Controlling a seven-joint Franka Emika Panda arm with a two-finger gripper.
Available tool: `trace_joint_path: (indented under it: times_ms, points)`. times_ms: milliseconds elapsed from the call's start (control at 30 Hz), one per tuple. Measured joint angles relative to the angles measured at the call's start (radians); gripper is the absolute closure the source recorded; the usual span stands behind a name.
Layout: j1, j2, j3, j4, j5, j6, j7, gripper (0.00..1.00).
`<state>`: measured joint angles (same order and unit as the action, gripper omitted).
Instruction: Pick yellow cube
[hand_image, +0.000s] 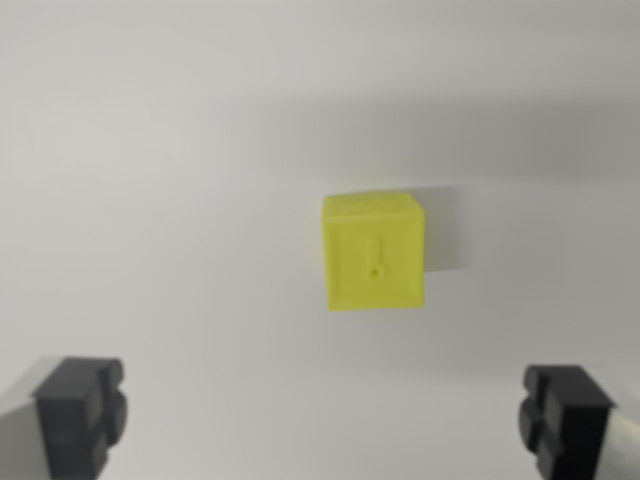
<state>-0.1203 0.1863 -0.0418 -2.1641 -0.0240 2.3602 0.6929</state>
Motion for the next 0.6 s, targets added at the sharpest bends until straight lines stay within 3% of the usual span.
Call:
trace_joint_path:
  times_ms: [600]
  points:
    - [-0.019,0.067,0.000,-0.042,0.013,0.107,-0.050,0.00]
